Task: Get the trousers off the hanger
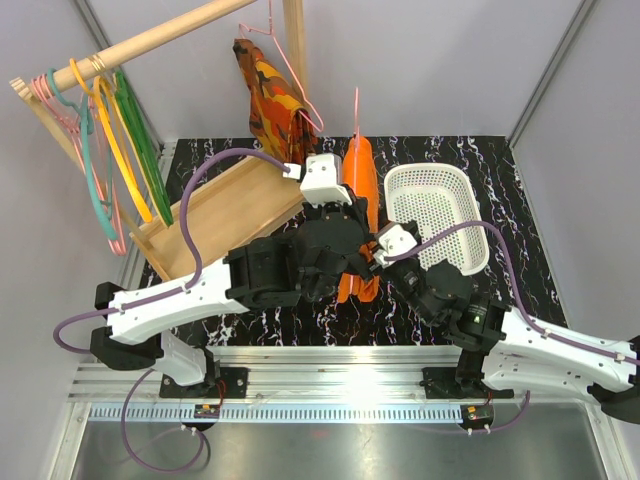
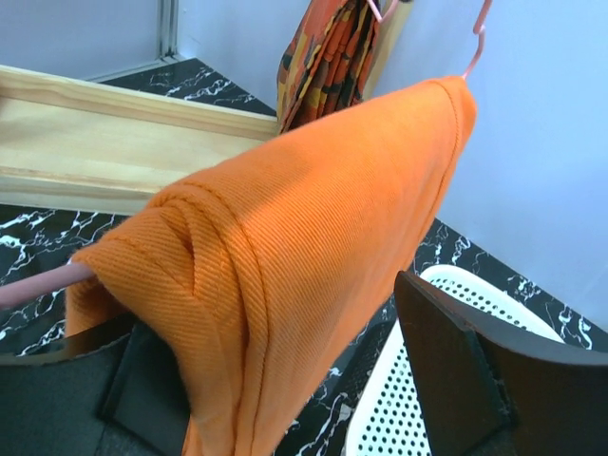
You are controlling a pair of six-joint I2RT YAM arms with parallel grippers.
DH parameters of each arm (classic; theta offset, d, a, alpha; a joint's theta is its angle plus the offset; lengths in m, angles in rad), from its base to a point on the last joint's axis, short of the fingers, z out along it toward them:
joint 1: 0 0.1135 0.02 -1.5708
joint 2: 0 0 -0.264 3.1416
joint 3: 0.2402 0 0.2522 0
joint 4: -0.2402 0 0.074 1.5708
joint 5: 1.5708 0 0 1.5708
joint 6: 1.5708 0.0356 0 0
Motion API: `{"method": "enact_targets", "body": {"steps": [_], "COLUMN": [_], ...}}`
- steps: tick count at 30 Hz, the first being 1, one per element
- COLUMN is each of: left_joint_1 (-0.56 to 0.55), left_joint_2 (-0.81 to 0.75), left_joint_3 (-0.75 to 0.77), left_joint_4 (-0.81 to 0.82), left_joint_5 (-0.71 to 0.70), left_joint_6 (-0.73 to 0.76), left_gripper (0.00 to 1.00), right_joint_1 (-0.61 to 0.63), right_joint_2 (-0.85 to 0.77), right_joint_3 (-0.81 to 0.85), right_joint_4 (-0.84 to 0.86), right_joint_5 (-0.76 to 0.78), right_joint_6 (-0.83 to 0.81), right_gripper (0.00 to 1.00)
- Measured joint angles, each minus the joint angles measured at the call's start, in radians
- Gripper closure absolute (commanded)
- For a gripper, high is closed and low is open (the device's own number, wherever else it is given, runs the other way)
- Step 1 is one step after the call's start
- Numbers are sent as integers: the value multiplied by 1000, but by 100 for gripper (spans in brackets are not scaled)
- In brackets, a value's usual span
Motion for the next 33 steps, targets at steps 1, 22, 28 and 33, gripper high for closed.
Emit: {"method": "enact_targets", "body": {"steps": [1, 22, 28, 33], "left_joint_1": [0, 40, 99, 108], "left_joint_2": [0, -24, -71, -83], "left_joint_3": [0, 13, -31, -39], "left_joint_4": [-5, -54, -69, -80], "left_joint_5": [6, 85, 148, 166], "left_joint_6": [-5, -37, -64, -58], "left_gripper": [100, 100, 100, 100], "right_joint_1": [0, 1, 2, 2], "right_joint_2": [0, 25, 21, 18], "right_joint_3": [-12, 24, 43, 47], "right_joint_4": [24, 63, 17, 7], "right_joint_5": [1, -80, -119, -132], "right_joint_6": [-13, -243, -243, -244], "right_gripper": [24, 91, 62, 59]}}
